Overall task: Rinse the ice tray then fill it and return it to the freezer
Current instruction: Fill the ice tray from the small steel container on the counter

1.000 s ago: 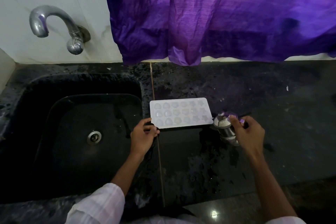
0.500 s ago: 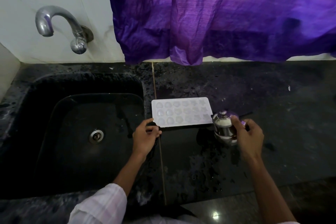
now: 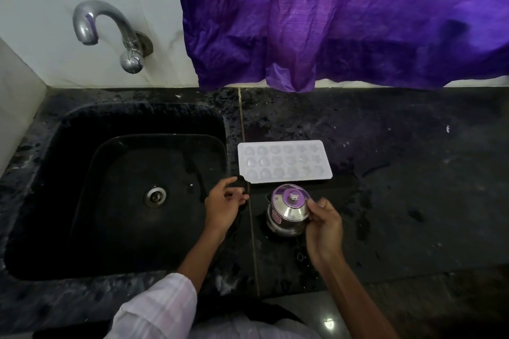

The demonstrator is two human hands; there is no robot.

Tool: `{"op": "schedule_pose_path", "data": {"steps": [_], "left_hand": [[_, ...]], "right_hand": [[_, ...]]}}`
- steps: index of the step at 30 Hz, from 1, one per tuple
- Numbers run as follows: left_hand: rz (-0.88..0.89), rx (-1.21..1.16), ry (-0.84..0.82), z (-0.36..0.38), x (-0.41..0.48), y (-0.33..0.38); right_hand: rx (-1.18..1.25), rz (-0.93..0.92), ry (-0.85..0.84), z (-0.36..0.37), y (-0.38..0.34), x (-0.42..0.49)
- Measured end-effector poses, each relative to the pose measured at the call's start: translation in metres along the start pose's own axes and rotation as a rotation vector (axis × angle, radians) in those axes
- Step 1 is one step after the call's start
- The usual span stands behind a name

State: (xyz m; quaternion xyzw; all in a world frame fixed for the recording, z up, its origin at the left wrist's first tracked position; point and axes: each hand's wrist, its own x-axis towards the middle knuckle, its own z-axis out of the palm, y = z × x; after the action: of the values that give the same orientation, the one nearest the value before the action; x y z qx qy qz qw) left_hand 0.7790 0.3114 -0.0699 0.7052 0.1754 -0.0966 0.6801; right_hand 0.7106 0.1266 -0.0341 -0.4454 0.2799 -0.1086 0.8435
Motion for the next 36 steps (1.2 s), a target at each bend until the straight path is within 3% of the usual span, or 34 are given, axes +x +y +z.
{"op": "schedule_pose_path", "data": {"steps": [17, 25, 31, 34, 36], "left_hand": [[0.035, -0.026, -0.035, -0.028, -0.007, 0.000], [0.045, -0.002, -0.030, -0.022, 0.000, 0.008], [0.075, 0.091, 0.121, -0.014, 0.024, 0.014], [0.058, 0.154, 0.143, -0.007, 0.037, 0.020], [0.059, 0.206, 0.143, -0.001, 0.045, 0.023]], "right_hand": [[0.004, 0.058, -0.123, 0.003, 0.030, 0.002], [-0.296, -0.012, -0.306, -0.018, 0.016, 0.008], [-0.565, -0.199, 0.089, -0.028, -0.019, 0.047], [-0.670, -0.212, 0.176, -0.027, -0.040, 0.084], [-0.882, -0.272, 0.178, -0.025, -0.051, 0.106]]}}
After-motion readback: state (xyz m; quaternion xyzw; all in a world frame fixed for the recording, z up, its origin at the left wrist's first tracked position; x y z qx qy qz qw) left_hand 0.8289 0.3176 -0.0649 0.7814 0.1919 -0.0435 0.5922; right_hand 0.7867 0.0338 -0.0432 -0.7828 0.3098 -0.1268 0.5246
